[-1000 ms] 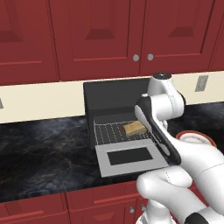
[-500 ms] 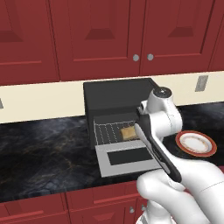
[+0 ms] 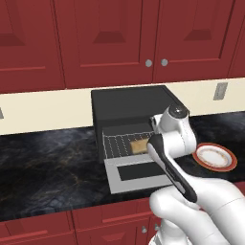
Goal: Pull the toaster oven rack outwards. Pick up the baguette from the plate and place it on the toaster oven rack. Close the toaster oven door fully and set the temperature to the lowest setting.
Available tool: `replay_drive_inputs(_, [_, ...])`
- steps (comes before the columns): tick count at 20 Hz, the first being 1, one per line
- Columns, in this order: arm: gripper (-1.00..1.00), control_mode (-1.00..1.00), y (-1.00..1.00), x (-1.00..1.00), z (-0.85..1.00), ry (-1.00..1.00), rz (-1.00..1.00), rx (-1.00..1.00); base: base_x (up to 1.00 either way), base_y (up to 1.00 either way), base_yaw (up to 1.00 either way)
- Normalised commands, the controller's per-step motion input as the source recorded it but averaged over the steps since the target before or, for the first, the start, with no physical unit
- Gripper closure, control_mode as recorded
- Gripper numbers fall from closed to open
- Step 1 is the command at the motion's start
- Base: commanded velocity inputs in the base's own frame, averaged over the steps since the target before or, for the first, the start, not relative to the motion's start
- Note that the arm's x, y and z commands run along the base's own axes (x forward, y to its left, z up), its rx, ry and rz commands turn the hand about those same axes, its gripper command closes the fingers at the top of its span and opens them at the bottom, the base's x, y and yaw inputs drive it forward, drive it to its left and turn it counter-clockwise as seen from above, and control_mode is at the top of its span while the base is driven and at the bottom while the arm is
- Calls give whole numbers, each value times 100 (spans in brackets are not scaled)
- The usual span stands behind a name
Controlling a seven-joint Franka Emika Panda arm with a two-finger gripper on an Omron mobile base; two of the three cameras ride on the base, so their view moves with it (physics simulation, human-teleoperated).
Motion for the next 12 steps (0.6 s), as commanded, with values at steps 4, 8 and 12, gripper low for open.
replay_drive_inputs(4, [100,-100,6,32,0,0,0,1,0,0,0])
replay_drive_inputs(8, [100,-100,9,30,-2,0,-1,0,0,0,0])
replay_drive_inputs(12, [100,-100,7,28,-14,0,-1,0,0,0,0])
